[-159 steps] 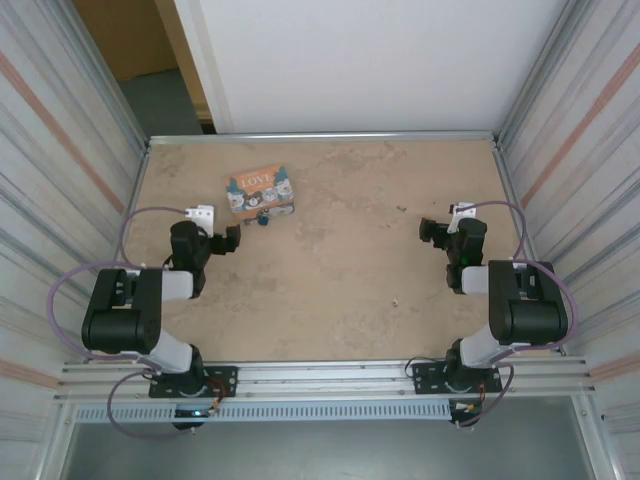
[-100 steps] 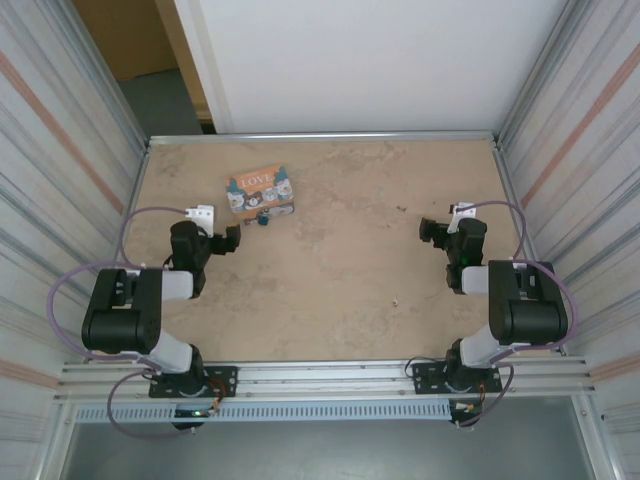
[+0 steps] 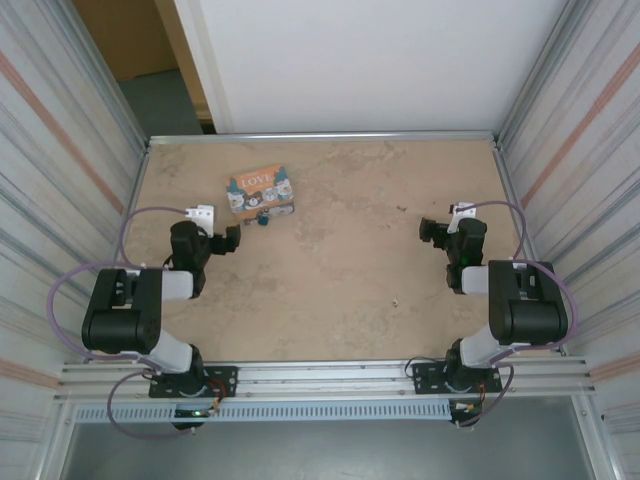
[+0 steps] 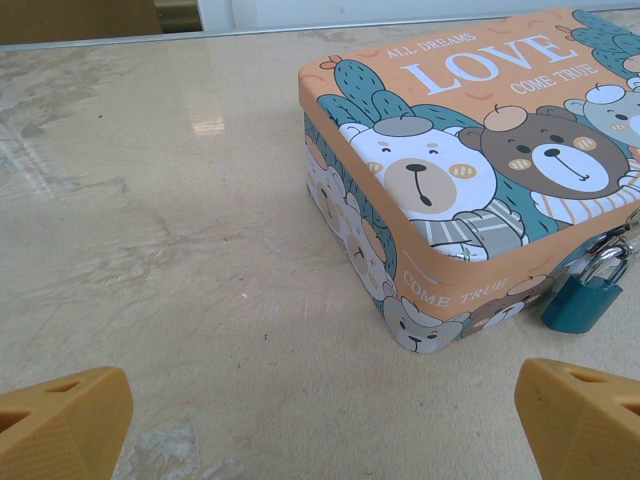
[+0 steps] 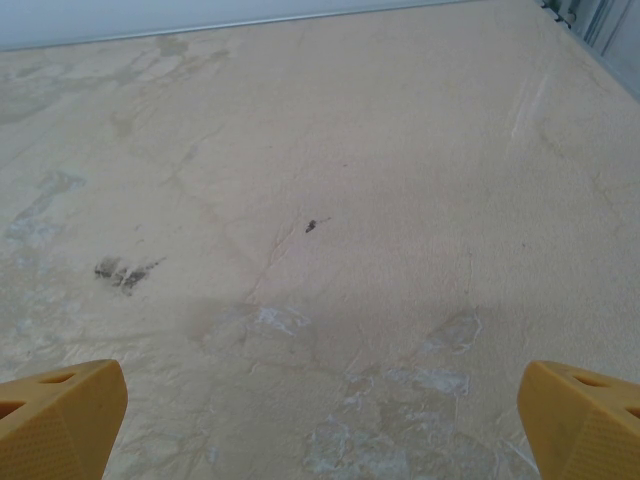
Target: Unlock the padlock with the key
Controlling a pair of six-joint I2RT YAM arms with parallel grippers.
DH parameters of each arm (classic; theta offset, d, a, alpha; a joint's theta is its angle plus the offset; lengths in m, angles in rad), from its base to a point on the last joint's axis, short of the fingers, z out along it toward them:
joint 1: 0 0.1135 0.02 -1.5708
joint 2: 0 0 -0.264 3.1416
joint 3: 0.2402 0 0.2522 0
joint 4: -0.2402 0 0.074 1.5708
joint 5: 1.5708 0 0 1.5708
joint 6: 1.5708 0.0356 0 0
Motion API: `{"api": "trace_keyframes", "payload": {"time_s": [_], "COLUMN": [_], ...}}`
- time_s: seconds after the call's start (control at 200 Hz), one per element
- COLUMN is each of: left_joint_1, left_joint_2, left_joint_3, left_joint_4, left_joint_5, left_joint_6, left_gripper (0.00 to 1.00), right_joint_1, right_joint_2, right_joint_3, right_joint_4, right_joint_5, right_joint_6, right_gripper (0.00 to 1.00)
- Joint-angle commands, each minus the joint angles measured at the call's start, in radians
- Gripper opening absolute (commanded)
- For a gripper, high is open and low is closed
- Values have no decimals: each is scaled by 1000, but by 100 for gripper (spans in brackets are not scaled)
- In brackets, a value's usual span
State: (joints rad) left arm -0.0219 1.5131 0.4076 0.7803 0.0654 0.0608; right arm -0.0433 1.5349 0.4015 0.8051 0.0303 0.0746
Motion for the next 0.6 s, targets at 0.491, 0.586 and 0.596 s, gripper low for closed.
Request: {"api": "trace_keyframes", "payload": {"time_s": [0.491, 0.586, 0.596], "left_joint_1": [6, 4, 4], "left_joint_2": [-68, -141, -148], "left_joint_3": [-16, -6, -5], "left_joint_4": [-3, -77, -85], "left_joint_5": [-36, -64, -67], "left_joint_6": [7, -6, -7], "left_gripper": [99, 99, 99], "right_joint_1": [-37, -43, -43], "right_joint_2": [-62, -131, -140], "right_joint_3": [-12, -20, -19], "right_joint_4": [-29, -73, -82], "right_joint_5": [-25, -5, -4], "right_joint_6": [59, 73, 74], "right_gripper": [99, 99, 99]}}
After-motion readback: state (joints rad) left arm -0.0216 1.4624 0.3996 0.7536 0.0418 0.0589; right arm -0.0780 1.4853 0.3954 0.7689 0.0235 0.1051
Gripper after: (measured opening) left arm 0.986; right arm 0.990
